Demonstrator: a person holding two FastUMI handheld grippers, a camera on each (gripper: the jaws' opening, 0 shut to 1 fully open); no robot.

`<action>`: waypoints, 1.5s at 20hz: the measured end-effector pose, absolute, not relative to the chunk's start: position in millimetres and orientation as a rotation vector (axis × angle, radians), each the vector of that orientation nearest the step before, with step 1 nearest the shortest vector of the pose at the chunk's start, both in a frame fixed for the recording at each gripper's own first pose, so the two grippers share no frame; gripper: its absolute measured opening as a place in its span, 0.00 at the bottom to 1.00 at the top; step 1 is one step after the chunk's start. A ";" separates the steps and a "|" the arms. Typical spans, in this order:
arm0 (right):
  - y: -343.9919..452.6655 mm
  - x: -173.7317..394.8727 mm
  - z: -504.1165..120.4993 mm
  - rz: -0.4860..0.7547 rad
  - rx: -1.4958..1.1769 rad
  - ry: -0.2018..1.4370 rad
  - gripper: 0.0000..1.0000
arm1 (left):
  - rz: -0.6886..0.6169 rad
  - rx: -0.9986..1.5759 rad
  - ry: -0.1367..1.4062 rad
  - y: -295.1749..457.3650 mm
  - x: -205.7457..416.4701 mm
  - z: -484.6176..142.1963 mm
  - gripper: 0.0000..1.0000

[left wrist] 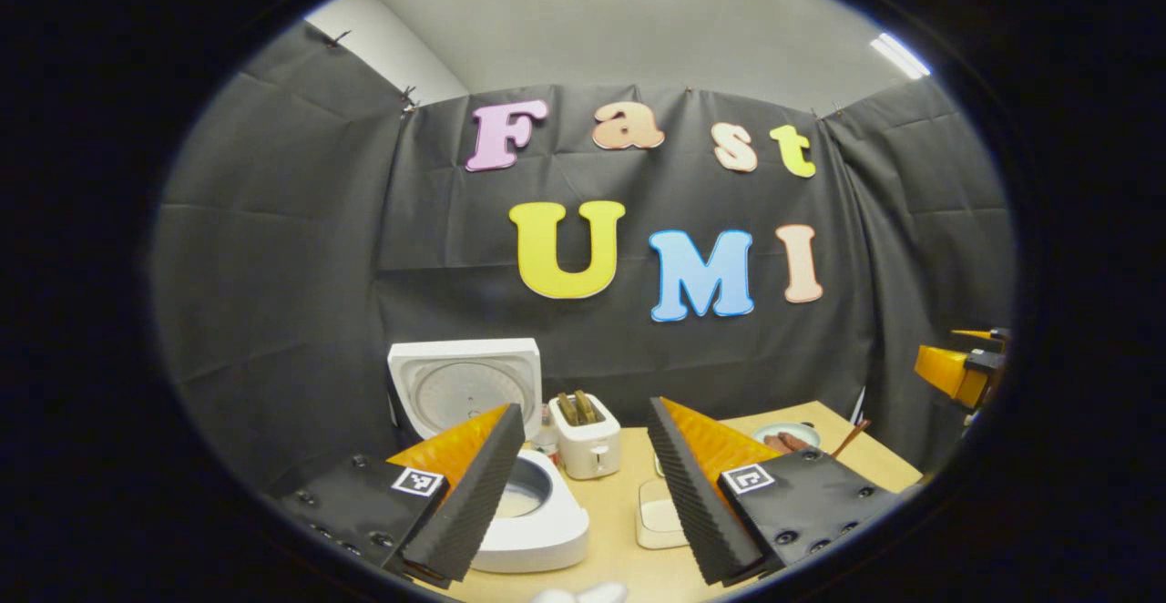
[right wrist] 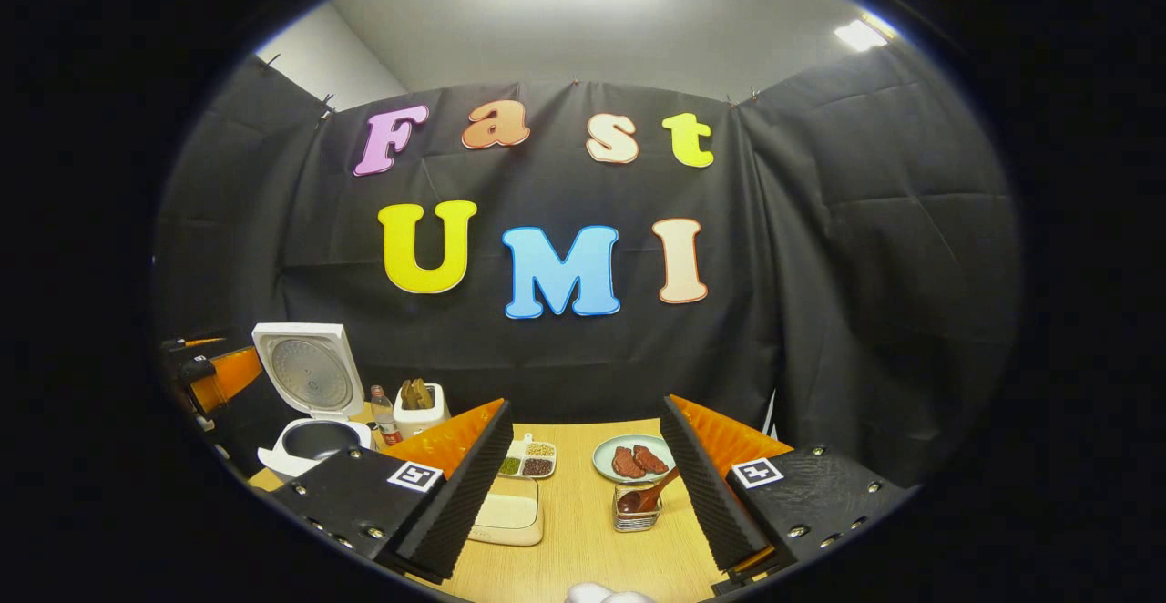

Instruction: Close the left gripper, press the button to open the rice cooker; take a wooden spoon from the chopstick holder with the right hand, scoop a spoonful of rice and pour it into the rice cooker, then put the wooden spoon back into the chopstick holder.

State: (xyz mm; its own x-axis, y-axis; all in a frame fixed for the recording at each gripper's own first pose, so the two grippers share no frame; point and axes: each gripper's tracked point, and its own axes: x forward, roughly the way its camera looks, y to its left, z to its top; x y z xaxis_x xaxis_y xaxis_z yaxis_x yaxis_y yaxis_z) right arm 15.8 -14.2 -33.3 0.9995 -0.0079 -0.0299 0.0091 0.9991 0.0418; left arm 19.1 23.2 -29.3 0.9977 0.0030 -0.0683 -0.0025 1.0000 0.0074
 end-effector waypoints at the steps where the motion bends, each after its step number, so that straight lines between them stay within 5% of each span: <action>1: -15.3 15.6 -32.2 -0.010 0.042 0.028 0.99 | 0.005 0.009 0.070 23.9 18.9 -29.3 0.94; 30: -14.2 20.7 -27.1 0.006 0.040 0.019 0.99 | 0.030 0.016 0.055 27.5 18.4 -25.1 0.94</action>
